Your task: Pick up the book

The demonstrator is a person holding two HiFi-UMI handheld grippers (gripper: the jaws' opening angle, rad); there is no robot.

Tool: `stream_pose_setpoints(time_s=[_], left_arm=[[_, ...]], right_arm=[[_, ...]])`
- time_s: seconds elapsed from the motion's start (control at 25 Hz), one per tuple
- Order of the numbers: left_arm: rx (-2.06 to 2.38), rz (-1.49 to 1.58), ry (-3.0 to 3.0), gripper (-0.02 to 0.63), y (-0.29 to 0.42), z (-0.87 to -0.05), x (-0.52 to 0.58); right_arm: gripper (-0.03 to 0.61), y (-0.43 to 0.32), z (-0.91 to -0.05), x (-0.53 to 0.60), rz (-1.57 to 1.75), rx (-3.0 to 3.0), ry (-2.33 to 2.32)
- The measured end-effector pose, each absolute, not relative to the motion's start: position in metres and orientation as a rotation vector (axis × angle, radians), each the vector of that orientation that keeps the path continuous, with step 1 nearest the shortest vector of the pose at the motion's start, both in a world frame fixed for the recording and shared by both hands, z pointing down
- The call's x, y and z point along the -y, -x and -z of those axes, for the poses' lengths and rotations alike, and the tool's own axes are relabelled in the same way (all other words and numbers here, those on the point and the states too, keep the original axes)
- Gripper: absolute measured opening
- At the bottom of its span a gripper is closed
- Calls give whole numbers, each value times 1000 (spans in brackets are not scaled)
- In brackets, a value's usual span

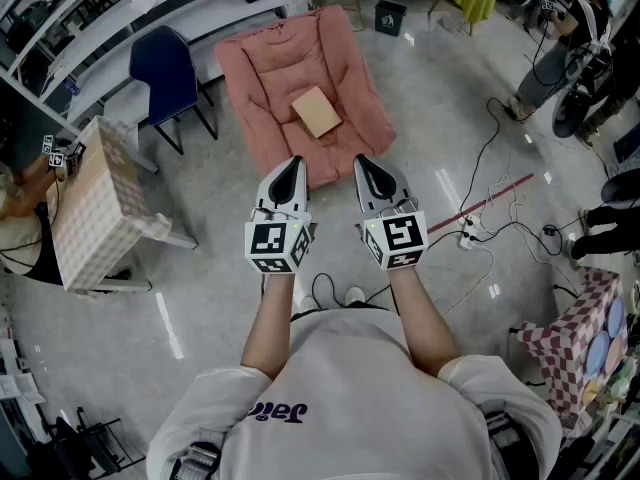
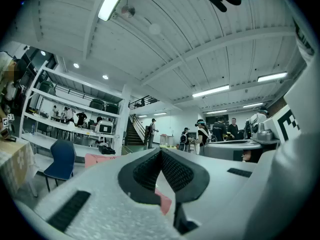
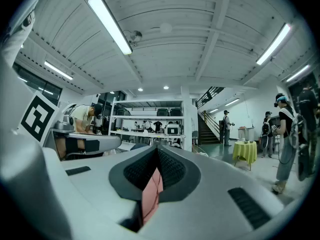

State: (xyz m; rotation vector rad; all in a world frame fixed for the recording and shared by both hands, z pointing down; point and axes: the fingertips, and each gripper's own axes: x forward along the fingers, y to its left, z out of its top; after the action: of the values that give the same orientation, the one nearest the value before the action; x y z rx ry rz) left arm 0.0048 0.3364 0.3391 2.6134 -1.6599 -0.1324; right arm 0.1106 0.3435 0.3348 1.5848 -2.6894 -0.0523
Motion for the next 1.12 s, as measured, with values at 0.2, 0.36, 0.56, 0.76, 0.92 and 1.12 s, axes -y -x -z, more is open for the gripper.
stream_pose_setpoints(time_s=[0.2,0.36,0.56,0.76,0.92,1.12], left_arm=[[1670,77,-2619,15,-34,-351,-339],[1686,57,-2587,15,-35,-361,-335],[1709,37,-2529,15,-22,-379,-303],[1674,51,-2528,15,-12,-393,-236],[1647,15,-2518,15,2,-407,-165],[1586,-22,-2502,15,13,-429,-88]], right_arm=[[12,-143,-354,-340,-49,2679,-1631],[12,-144,-366,-332,-167,2733,-1593],[12,-129,-378,-301,-193,2756,-1530],[14,-114,-395,-241,-212,2726,-1504],[14,-93,-407,-176,-271,2696,-1429],[14,-73,-413,-100,-266,2676,-1389]])
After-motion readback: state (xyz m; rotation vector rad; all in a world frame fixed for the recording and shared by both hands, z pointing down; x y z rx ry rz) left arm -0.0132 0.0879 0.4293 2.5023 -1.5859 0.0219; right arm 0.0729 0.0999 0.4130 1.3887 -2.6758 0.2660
